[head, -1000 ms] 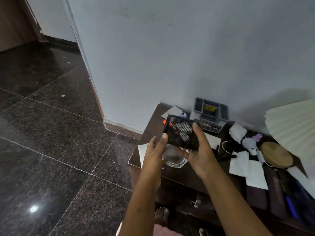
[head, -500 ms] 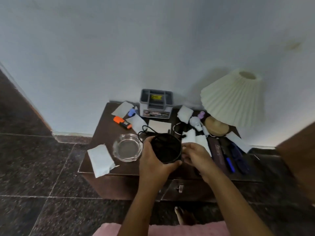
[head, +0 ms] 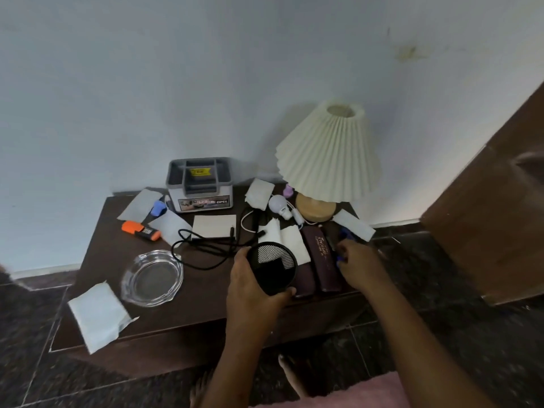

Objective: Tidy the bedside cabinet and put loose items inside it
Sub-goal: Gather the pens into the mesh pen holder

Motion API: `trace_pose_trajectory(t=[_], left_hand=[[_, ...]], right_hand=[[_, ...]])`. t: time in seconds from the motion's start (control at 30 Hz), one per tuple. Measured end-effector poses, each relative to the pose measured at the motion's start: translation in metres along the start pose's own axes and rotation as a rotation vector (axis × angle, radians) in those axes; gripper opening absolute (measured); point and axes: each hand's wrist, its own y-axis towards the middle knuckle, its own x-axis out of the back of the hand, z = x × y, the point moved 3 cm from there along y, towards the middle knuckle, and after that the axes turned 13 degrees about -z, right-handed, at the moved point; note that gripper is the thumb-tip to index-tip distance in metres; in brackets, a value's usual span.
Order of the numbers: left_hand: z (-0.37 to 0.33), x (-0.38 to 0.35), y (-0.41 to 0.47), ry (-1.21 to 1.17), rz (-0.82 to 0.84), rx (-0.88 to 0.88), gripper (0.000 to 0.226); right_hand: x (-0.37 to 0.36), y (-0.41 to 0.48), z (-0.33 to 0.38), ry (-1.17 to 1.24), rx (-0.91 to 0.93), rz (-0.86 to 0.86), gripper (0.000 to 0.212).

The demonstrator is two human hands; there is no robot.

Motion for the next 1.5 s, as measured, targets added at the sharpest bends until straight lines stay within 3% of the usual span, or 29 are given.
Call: trace_pose_trajectory(t=[0.27, 0.47, 0.57, 0.67, 0.73, 0.93, 1.07, 1.13, 1.23, 1.3, 1.37, 1.5], left_hand=[[-0.004, 0.003, 0.004, -0.001, 0.010, -0.086, 0.106], [-0.001, 0.006, 0.008, -0.015, 0.044, -0.037, 0.109], [0.000, 0.011, 0.009, 0.002, 0.003, -0.039, 0.101], [0.007, 0.021, 0.014, 0.006, -0.064, -0.032, 0.097], [0.013, 0.030, 0.018, 0.023, -0.087, -0.025, 0.095], [0.028, 0.052, 0.030, 0.050, -0.090, -0.022, 0.094], [0.033, 0.057, 0.032, 0.048, -0.044, -0.031, 0.094], [0.034, 0.060, 0.034, 0.040, -0.036, -0.036, 0.094], [0.036, 0.063, 0.036, 0.023, -0.016, -0.021, 0.095], [0.036, 0.065, 0.038, 0.003, -0.021, -0.010, 0.094], [0.035, 0.065, 0.039, -0.011, -0.032, 0.001, 0.091], [0.032, 0.066, 0.037, -0.029, -0.040, 0.021, 0.088]], right_hand=[[-0.004, 0.007, 0.010, -0.029, -0.049, -0.039, 0.027], [0.040, 0.003, 0.046, 0.236, 0.023, -0.406, 0.016], [0.039, -0.007, 0.065, 0.624, -0.080, -0.434, 0.012], [0.013, -0.016, 0.089, 1.419, -0.426, -0.173, 0.013], [0.002, -0.018, 0.105, 1.631, -0.522, -0.095, 0.012], [0.003, 0.006, 0.136, 1.556, -0.382, -0.138, 0.029], [-0.019, 0.027, 0.152, 1.030, -0.294, -0.002, 0.015], [-0.031, 0.027, 0.158, 0.890, -0.288, 0.142, 0.007], [-0.026, 0.021, 0.177, 1.129, -0.301, 0.338, 0.017], [-0.009, 0.019, 0.192, 1.464, -0.227, 0.359, 0.022], [0.005, 0.012, 0.202, 1.640, -0.079, 0.350, 0.025], [0.000, -0.010, 0.208, 1.485, 0.198, 0.326, 0.044]])
